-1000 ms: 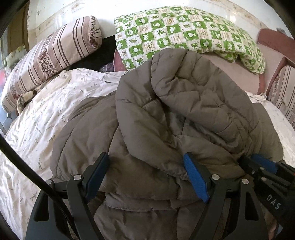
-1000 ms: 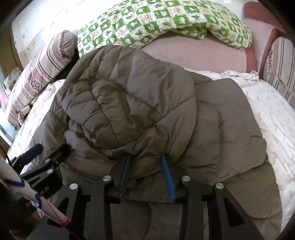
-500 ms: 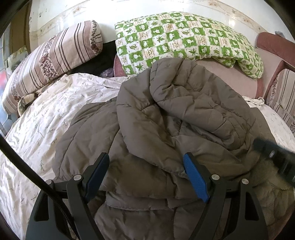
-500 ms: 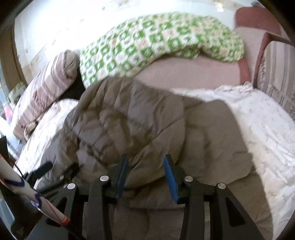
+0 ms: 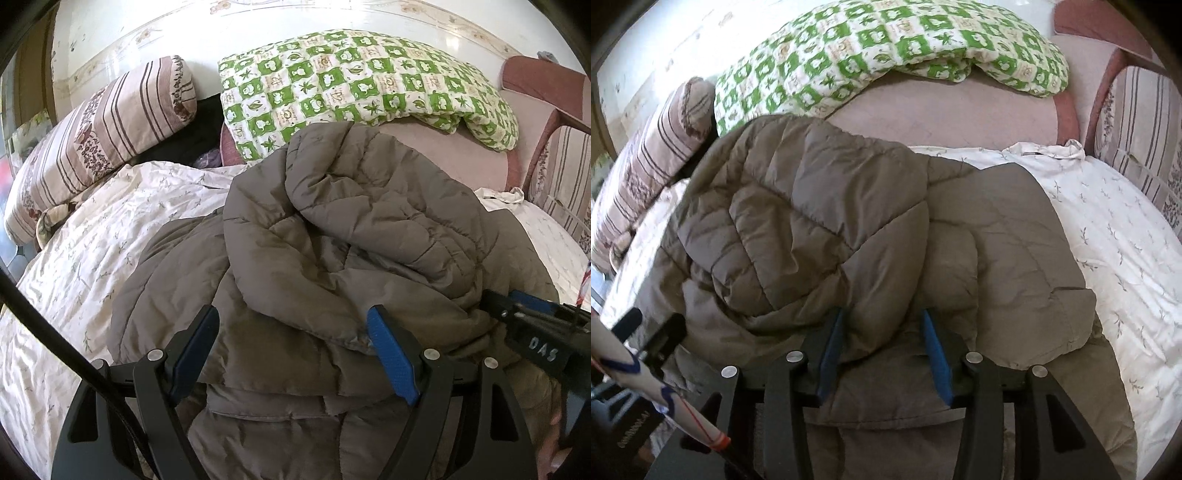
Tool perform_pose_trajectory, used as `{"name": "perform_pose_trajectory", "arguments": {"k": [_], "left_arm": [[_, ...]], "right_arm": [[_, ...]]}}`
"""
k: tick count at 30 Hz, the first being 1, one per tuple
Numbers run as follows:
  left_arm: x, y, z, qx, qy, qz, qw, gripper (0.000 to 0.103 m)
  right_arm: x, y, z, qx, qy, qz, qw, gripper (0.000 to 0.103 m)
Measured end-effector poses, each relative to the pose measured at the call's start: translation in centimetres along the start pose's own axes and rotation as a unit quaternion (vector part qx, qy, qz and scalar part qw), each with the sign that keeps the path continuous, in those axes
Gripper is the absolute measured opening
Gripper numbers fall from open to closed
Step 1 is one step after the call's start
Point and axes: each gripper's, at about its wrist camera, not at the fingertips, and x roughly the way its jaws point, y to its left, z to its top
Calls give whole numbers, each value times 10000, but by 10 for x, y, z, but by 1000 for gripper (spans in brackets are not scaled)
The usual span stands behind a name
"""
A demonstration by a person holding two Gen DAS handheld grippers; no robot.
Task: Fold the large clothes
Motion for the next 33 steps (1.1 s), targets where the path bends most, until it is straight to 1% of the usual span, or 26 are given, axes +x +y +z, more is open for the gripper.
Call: {"name": "perform_pose_trajectory", "arguments": {"k": [8,10,13,15,17,19,21,22,25,28,30,33], "left_arm": [[0,0,0,-10,-11,1,10000,82],[0,0,0,-12,-20,2,10000,82],[-1,0,0,-24,-28,0,10000,82],[-1,1,1,-24,-28,-2,10000,82],[-1,1,1,-35,-22,6,10000,82],[-1,2,1,-55,-8,25,10000,82],[0,4,1,-95,23,50,9999,82],[1,5,1,-116,44,49,9999,82],[6,8,1,-156,148,61,9998,82],[2,10,3,-242,162,17,9996,82],[-7,12,5,-326,124,-37,9994,82],[-23,16,6,-440,41,-56,9990,82]], "right_arm": [[-3,3,-1,-68,-24,-65,10000,51],[-12,4,1,-65,-159,-85,9998,51],[-31,5,6,0,-612,55,9981,51],[-35,7,10,-37,-715,125,9974,51],[-30,11,10,-67,-667,168,9976,51],[-15,14,7,-84,-427,183,9989,52],[6,16,2,-137,-21,156,9998,55],[9,17,0,-163,23,132,9998,55],[7,18,0,-199,-11,125,9997,55],[-6,12,1,14,-84,303,9995,55],[-15,8,3,157,-90,420,9990,55],[-32,1,1,292,-145,451,9985,55]]}}
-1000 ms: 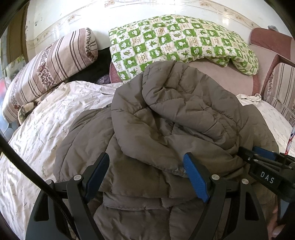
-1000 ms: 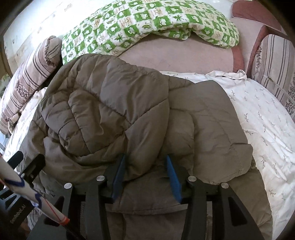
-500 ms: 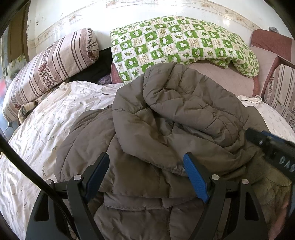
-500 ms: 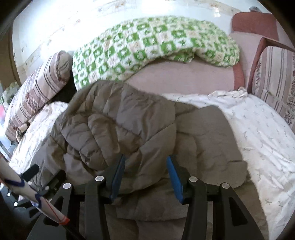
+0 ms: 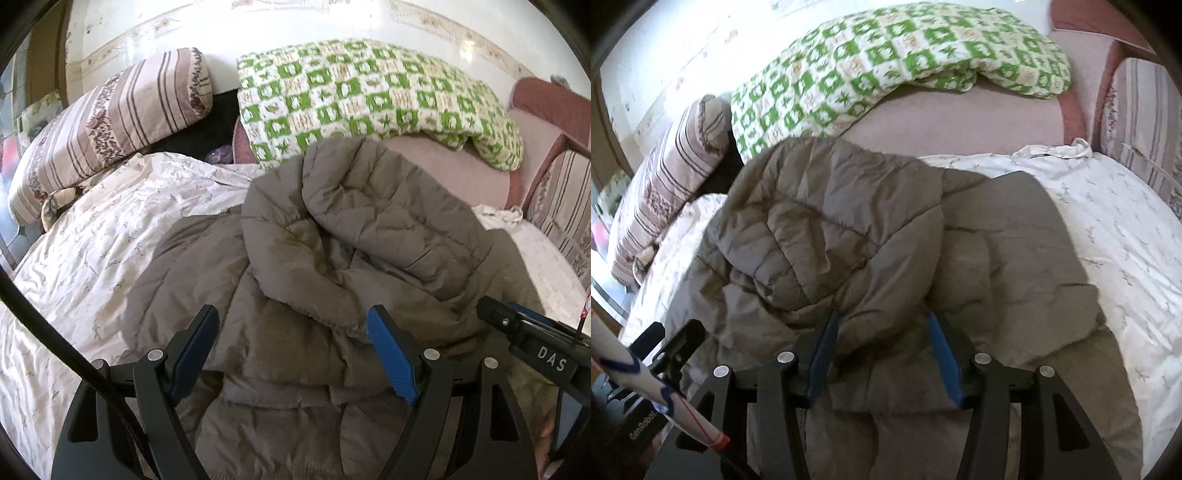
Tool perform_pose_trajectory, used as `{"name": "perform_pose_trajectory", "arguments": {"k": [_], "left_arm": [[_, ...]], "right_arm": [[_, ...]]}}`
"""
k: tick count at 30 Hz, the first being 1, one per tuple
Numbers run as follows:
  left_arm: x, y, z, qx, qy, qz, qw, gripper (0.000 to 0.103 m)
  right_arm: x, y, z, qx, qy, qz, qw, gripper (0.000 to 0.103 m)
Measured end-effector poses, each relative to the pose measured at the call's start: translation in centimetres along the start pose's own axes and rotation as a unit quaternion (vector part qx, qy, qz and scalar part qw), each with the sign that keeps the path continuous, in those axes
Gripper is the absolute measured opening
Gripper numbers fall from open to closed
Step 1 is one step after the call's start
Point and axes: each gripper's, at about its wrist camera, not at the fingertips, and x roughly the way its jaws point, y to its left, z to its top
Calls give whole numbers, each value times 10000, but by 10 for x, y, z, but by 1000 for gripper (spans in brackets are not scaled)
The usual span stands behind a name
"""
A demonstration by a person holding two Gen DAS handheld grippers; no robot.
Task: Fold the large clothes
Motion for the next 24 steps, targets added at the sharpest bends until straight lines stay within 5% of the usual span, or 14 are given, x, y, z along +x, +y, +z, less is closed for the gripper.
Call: {"name": "perform_pose_trajectory", "arguments": {"k": [7,15,21,24], "left_arm": [[-47,15,-12,-70,-239,139,9996,82],[-132,69,-62,33,-571,348,9978,82],[-175,121,-135,7,-318,752,9967,82],[-182,136,-163,-199,8,642,9977,82]], "right_arm": [[-58,-6,-18,53,-158,62,9998,56],[-126,-28,-93,47,-96,56,9999,63],[-154,-39,-158,213,258,112,9994,63],[-155,-35,-187,199,483,112,9986,63]]}}
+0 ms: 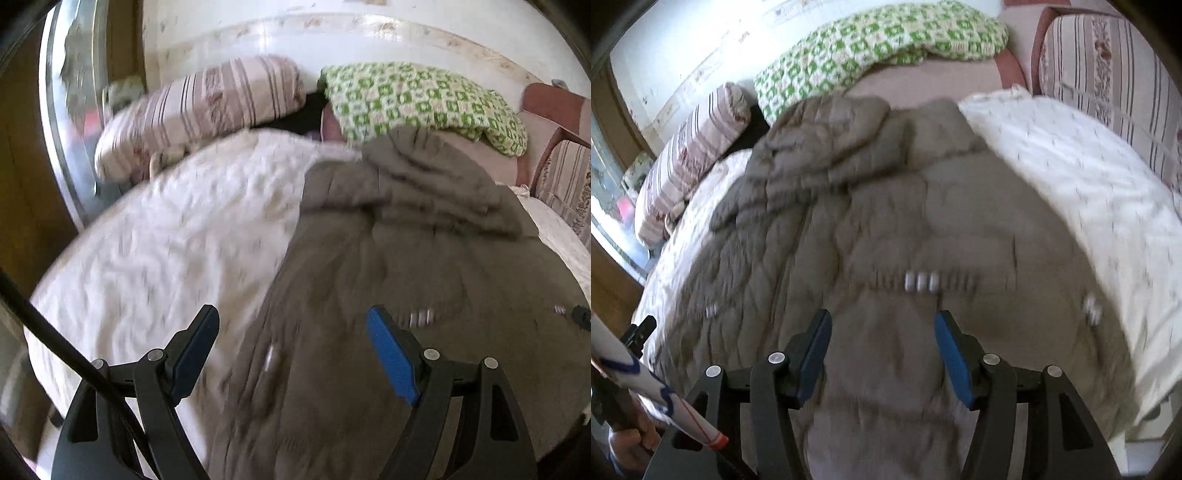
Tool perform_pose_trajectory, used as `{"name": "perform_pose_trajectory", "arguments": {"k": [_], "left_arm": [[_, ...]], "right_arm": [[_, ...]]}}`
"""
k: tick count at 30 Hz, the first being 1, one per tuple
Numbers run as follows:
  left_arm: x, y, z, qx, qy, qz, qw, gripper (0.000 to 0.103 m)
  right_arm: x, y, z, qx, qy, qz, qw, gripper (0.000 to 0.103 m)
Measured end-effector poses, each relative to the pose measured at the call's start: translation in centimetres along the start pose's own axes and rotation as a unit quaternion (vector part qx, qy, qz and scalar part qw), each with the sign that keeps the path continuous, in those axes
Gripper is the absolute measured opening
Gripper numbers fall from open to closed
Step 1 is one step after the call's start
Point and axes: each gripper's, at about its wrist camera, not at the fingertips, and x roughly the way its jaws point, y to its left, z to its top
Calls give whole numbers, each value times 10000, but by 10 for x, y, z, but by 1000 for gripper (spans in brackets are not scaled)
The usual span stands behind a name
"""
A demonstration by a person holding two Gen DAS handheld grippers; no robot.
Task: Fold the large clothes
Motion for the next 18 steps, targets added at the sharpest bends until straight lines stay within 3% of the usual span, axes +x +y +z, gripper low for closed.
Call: {"name": "perform_pose_trajectory", "arguments": {"k": [3,6,12,16,18], "left_arm": [[9,3,-22,87,430,-124,9990,82],[26,4,-31,144,819,-170,9964,82],[1,35,-19,-373,401,-151,9984,82],[10,67,-23,-911,573,-86,9942,82],[20,81,-28,-1309,807,-330,9875,82]], "right_arm": [[14,7,-18,-169,286,-131,9994,64],[15,10,-18,-290,242,-184,9991,67],[-10,-16,-10,59,-164,7,9998,67],[-25,-42,-10,397,-378,-119,9984,67],[-34,-62,-11,628,-471,-251,9966,67]]}}
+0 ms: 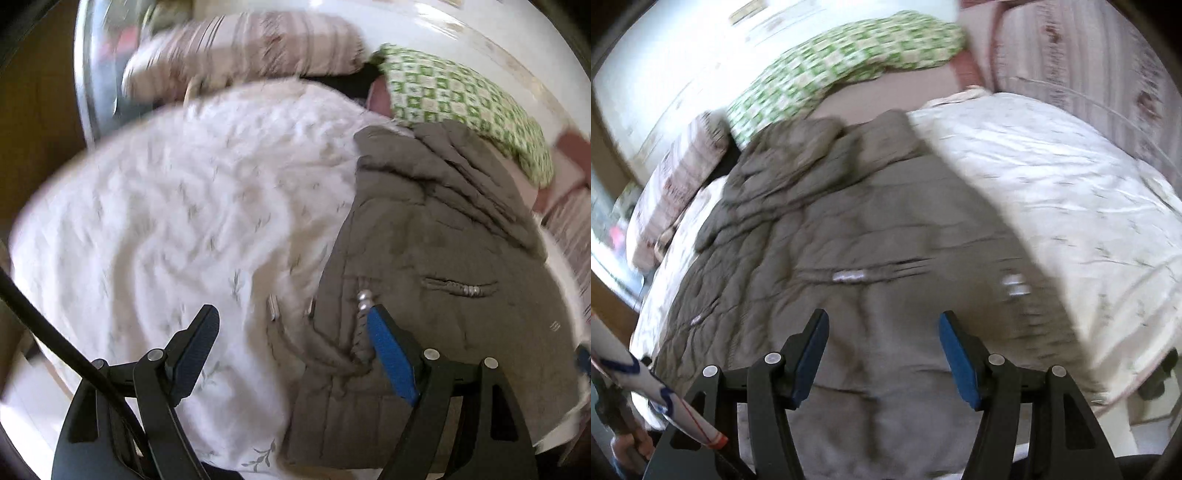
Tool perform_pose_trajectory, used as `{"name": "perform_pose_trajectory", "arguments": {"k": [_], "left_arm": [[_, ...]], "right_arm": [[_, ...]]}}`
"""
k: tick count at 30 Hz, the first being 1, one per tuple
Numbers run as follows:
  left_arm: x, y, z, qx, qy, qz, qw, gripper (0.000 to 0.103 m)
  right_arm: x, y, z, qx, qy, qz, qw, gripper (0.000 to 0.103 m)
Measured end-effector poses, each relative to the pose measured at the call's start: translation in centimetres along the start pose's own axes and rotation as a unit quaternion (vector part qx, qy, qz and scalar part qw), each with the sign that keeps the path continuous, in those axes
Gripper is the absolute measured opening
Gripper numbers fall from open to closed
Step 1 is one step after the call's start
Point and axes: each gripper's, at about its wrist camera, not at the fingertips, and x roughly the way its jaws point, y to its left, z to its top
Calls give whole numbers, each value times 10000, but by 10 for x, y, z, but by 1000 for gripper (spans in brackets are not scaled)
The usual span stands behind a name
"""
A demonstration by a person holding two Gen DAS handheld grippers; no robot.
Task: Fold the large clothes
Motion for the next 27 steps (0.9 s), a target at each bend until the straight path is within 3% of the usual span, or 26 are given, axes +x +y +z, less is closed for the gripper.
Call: {"name": "perform_pose_trajectory", "arguments": {"k": [3,7,9,12,17,21,27], "left_arm": [[9,13,-4,-368,246,-279,9986,82],[9,17,-18,-653,396,-662,9949,80],[0,12,-26,-540,285,-620,9962,77],[-7,1,-38,-342,204,-718,9966,77],[-9,-20,-51,132,236,-850,9960,77],[-8,-18,-55,-59,298,-1092,9936,77],[-8,-35,-64,48,317,-1501,9882,77]], "right_arm": [[-9,-31,3,396,-70,-180,9990,66],[-16,-60,1,894,-41,149,9959,63],[-30,-65,0,982,-332,-49,9946,66],[-42,-75,3,1106,-481,12,9927,68],[-33,-97,0,1354,-257,-268,9901,69],[-27,-115,-6,1628,-95,-304,9861,69],[-19,-138,-18,2115,96,34,9773,74]]}}
